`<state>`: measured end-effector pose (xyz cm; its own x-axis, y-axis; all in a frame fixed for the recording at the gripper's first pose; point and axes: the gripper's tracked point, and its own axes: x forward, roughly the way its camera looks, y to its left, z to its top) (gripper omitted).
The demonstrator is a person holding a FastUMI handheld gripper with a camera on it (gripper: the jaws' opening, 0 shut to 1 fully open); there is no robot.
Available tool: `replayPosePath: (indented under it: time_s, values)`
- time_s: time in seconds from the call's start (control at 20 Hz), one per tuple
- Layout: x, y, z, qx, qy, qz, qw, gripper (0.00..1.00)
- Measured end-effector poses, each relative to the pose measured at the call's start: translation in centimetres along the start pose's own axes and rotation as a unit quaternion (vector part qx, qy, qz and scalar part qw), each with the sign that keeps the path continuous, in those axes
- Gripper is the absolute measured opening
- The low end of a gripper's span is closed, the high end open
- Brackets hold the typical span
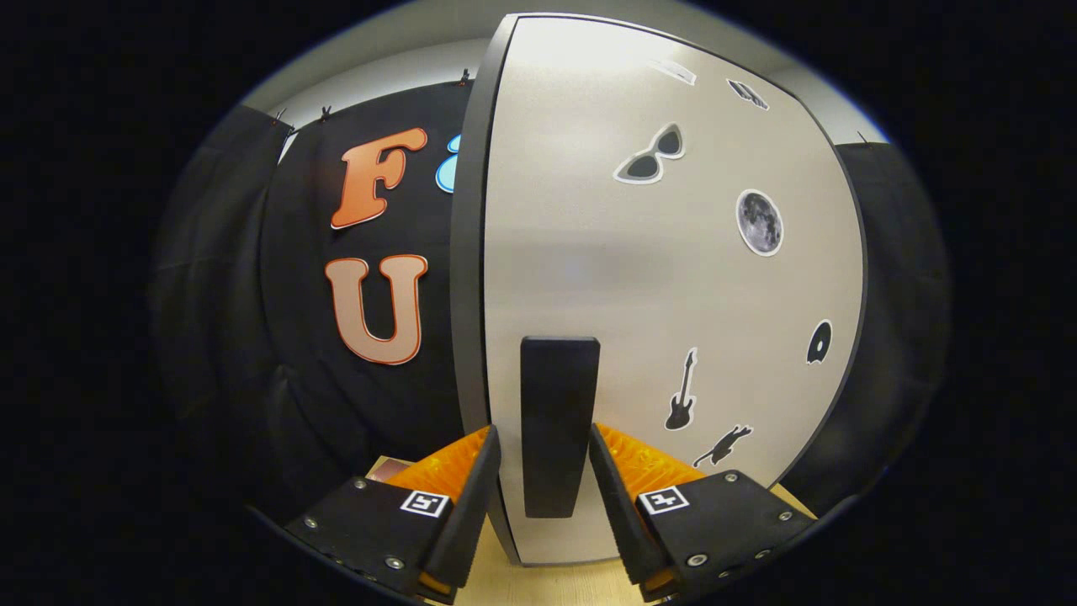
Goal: Open the shoe cabinet door, grab the shoes and put them into the shoe cabinet, then close the shoe cabinet door.
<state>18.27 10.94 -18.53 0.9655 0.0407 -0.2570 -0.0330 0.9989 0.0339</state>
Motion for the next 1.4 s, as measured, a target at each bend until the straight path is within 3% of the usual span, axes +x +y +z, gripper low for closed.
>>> replayPosePath:
  time_s: [0.15,0.25,0.4,0.85,1.4]
  values:
    - [0.1,-0.4,-0.2,-0.012,-0.002,-0.01,1.0,0.6]
    - [0.0,-0.4,-0.3,-0.003,-0.005,-0.004,1.0,0.39]
    - [-0.4,-0.4,-0.3,0.0,-0.003,0.002,1.0,0.32]
    - [-5.9,-1.3,-0.9,-0.004,0.001,0.042,0.999,0.28]
    - [-13.3,-6.7,-2.4,0.002,-0.005,0.048,0.999,0.27]
